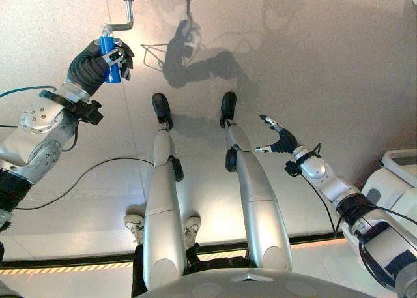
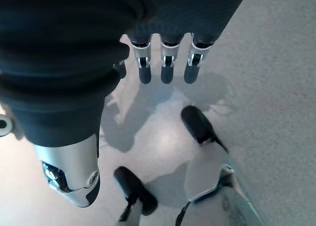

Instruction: Raise the hospital bed

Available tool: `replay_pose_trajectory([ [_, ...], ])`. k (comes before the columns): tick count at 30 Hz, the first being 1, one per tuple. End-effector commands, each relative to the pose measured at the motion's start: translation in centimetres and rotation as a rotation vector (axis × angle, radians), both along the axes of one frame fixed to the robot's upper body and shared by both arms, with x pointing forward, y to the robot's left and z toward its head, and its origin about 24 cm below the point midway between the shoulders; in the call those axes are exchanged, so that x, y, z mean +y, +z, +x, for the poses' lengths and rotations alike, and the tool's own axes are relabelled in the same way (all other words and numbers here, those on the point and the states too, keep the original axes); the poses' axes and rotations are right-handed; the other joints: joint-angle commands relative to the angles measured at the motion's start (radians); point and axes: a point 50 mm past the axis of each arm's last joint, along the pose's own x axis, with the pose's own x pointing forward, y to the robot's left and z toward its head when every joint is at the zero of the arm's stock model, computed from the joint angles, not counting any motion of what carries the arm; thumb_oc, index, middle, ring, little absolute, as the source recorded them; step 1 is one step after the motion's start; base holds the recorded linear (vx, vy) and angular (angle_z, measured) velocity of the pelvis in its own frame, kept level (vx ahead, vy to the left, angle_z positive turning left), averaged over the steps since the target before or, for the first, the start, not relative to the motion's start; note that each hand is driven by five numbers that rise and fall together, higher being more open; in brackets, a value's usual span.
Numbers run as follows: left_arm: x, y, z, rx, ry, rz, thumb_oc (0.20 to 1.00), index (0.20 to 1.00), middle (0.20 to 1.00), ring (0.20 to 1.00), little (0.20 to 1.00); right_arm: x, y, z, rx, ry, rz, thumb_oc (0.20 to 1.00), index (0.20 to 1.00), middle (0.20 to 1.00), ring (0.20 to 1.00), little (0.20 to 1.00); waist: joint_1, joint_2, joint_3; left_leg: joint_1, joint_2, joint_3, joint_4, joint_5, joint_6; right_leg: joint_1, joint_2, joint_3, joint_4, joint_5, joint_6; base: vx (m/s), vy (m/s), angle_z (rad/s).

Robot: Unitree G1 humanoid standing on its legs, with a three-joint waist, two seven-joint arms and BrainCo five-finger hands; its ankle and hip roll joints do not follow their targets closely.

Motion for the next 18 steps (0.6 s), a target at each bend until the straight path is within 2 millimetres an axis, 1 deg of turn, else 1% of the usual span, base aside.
replay_pose_trajectory([
  [1, 0.1, -1.3, -1.4, -0.062, 0.001, 0.040, 0.200, 0.200, 0.200, 0.200, 0.200, -1.8, -0.8, -1.7, 0.009, -0.010, -0.030, 1.000, 1.000, 1.000, 1.000, 1.000, 0.023, 0.018, 0.001, 0.085, -0.062, 0.016, 0.081, -0.156, 0.019, 0.040, 0.019, 0.022, -0.061, 0.079, 0.121, 0.00, 0.000, 0.00],
  [4, 1.2, -1.9, -0.5, -0.057, 0.088, 0.015, 0.200, 0.200, 0.200, 0.200, 0.200, -1.8, -0.5, -1.6, 0.000, -0.009, -0.029, 1.000, 1.000, 1.000, 1.000, 1.000, 0.022, 0.015, 0.001, 0.082, -0.062, 0.014, 0.082, -0.157, 0.019, 0.039, 0.018, 0.021, -0.060, 0.078, 0.121, 0.00, 0.000, 0.00],
  [6, 1.7, -1.7, 0.3, -0.065, 0.134, 0.023, 0.200, 0.200, 0.200, 0.200, 0.200, -1.7, -0.3, -1.5, -0.011, -0.009, -0.028, 1.000, 1.000, 1.000, 1.000, 1.000, 0.019, 0.012, 0.001, 0.078, -0.061, 0.015, 0.084, -0.157, 0.019, 0.039, 0.018, 0.022, -0.061, 0.079, 0.121, 0.00, 0.000, 0.00],
  [7, 2.2, -1.9, 0.9, -0.058, 0.176, 0.016, 0.200, 0.200, 0.200, 0.200, 0.200, -1.6, 0.0, -1.3, -0.024, -0.005, -0.023, 1.000, 1.000, 1.000, 1.000, 1.000, 0.016, 0.008, 0.001, 0.077, -0.060, 0.015, 0.083, -0.157, 0.019, 0.035, 0.018, 0.022, -0.063, 0.080, 0.122, 0.00, 0.000, 0.00],
  [8, 2.2, -1.9, 0.9, -0.058, 0.175, 0.016, 0.200, 0.200, 0.200, 0.200, 0.200, -1.6, 0.0, -1.3, -0.024, -0.005, -0.023, 1.000, 1.000, 1.000, 1.000, 1.000, 0.016, 0.008, 0.001, 0.077, -0.060, 0.015, 0.083, -0.157, 0.019, 0.035, 0.018, 0.022, -0.063, 0.080, 0.122, 0.00, 0.000, 0.00],
  [11, 2.9, -1.8, 2.0, -0.060, 0.241, -0.011, 0.200, 0.200, 0.200, 0.200, 0.200, -1.4, 0.4, -1.1, -0.038, -0.003, -0.010, 1.000, 1.000, 1.000, 1.000, 1.000, 0.010, 0.000, 0.001, 0.075, -0.059, 0.015, 0.081, -0.157, 0.019, 0.035, 0.018, 0.022, -0.065, 0.080, 0.123, 0.00, 0.000, 0.00],
  [13, 2.9, -1.4, 2.8, -0.066, 0.263, -0.022, 0.200, 0.200, 0.200, 0.200, 0.200, -1.2, 0.6, -1.0, -0.046, 0.002, -0.008, 1.000, 1.000, 1.000, 1.000, 1.000, 0.005, -0.006, 0.001, 0.071, -0.058, 0.014, 0.080, -0.158, 0.019, 0.032, 0.019, 0.023, -0.066, 0.079, 0.123, 0.00, 0.000, 0.00],
  [18, 4.0, -2.0, 4.2, -0.024, 0.371, -0.059, 0.200, 0.200, 0.200, 0.200, 0.200, -0.9, 0.7, -0.8, -0.052, 0.005, -0.003, 1.000, 1.000, 1.000, 1.000, 1.000, -0.008, -0.018, 0.001, 0.056, -0.056, 0.016, 0.096, -0.169, 0.021, 0.019, 0.020, 0.028, -0.061, 0.080, 0.123, 0.00, 0.007, 0.00],
])
